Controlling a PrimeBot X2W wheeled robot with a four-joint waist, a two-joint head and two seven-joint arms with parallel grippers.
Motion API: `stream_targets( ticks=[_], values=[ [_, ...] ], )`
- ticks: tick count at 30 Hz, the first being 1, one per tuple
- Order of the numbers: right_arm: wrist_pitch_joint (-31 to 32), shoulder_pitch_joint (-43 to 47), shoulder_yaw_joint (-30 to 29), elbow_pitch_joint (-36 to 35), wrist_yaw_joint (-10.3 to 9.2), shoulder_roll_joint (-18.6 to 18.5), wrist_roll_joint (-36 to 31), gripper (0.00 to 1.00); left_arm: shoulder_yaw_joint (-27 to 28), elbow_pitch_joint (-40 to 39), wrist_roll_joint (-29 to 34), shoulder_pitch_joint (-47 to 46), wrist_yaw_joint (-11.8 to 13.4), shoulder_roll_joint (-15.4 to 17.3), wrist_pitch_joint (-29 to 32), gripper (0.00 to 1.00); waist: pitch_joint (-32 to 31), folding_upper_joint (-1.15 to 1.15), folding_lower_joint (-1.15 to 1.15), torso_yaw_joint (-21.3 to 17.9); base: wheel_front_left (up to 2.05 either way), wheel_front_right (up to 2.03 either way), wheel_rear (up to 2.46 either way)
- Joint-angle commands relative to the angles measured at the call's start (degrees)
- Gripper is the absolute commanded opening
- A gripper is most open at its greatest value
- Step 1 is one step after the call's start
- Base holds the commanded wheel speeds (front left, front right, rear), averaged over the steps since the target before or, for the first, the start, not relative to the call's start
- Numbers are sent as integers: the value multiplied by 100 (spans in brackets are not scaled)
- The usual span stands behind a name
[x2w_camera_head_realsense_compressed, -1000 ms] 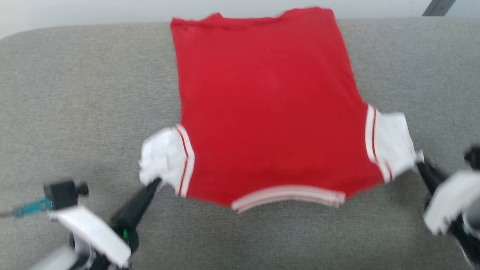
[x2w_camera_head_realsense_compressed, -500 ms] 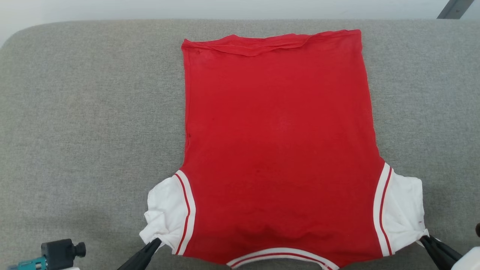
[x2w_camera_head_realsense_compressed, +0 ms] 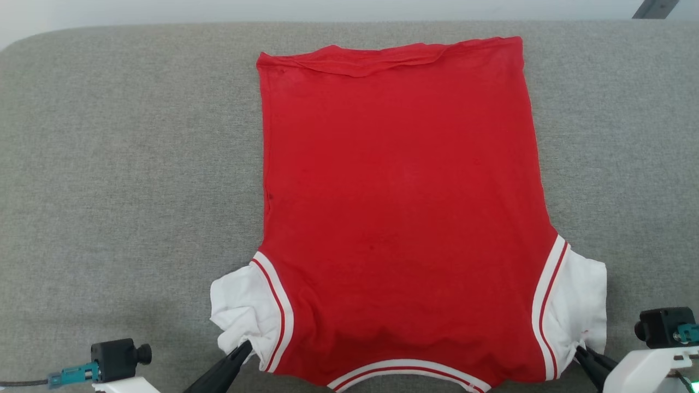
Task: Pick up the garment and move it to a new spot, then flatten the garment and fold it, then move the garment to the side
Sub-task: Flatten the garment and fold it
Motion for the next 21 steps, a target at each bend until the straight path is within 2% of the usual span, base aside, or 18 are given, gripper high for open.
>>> stream_targets(
  ticks=[1,2,3,6,10,14,17,21],
  values=[
    [-74,-68,59,100,-2,-9,-60,26,-3,26,34,-97,13,-17,17,0,20,0,0,-8,0,0,0],
    [-143,-102,74,130,-2,-7,-89,53,-17,37,40,-103,13,-31,13,0,29,0,0,-13,0,0,0],
    [-186,-117,78,146,-2,-22,-112,100,-23,48,40,-118,13,-40,8,0,36,0,0,-17,0,0,0],
    [-202,-135,-3,35,-7,-94,-162,100,-47,51,56,-153,13,-61,-12,0,46,0,0,-22,0,0,0],
    [42,-175,-413,-714,-2,-260,-85,100,-82,-46,106,-187,13,-56,-59,0,79,0,0,9,0,0,0],
    [457,-683,-857,-1258,-2,-470,-47,100,-110,-180,184,-255,13,-43,-79,0,185,0,0,66,0,0,0],
    [800,-1510,-996,-1209,-2,-557,-133,100,-143,-310,244,-375,13,-18,-99,0,340,0,0,140,0,0,0],
    [1161,-2953,-906,-545,-2,-581,-424,100,-248,-496,354,-644,13,-7,-66,0,648,0,0,349,0,0,0]
  ],
)
